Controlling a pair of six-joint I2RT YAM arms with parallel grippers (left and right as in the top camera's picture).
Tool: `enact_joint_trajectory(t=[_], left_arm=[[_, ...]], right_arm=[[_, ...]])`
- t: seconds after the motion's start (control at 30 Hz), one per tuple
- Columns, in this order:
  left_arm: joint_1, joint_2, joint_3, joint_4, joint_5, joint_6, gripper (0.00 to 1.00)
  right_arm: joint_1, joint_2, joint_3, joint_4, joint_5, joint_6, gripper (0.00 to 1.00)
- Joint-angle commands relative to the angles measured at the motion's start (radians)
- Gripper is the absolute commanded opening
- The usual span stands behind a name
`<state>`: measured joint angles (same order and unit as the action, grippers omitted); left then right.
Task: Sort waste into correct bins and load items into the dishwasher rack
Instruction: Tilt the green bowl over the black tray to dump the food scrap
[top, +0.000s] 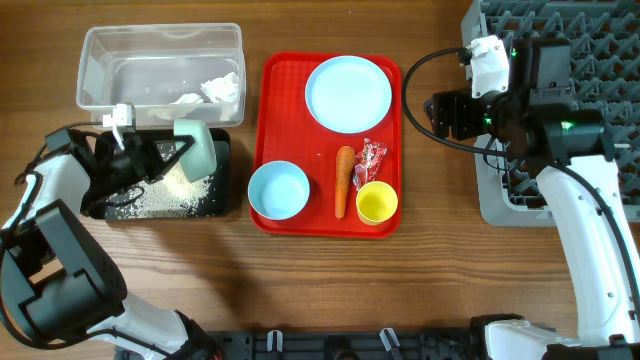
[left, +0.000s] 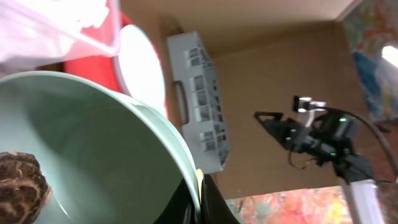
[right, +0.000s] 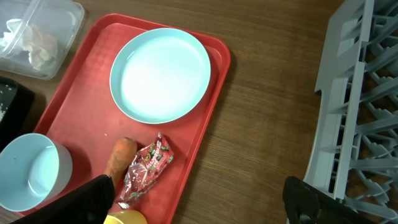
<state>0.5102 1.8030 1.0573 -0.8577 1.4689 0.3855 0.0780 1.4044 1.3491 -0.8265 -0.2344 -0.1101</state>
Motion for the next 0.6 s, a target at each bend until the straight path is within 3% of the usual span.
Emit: enact_joint_trajectory(t=[0.0,0.33,0.4,0.5,0.57], left_arm=[[0.004,0.007,-0.005,0.001,0.092,0.030,0.04],[0.004,0.006,-0.005,-0.018,0.108,-0.024,0.04],[0.004,0.006,-0.005,-0.017,0.108,-0.085,0.04],[0.004,0.006,-0.005,-0.017,0.108,-0.267,0.04],[0.005,0.006,-0.005,-0.017,0.107,-0.298,0.04]], right_arm=[[0.001,0.012,0.017,-0.001,0.010,0.005,0.90],[0.002,0.012,0.017,-0.009,0.010,0.005,0.89],[0.001,0.012,0.017,-0.009,0.010,0.005,0.90],[0.001,0.012,0.017,-0.008,0.010,0.005,0.90],[0.001,0.012,0.017,-0.007,0.010,0.005,0.90]])
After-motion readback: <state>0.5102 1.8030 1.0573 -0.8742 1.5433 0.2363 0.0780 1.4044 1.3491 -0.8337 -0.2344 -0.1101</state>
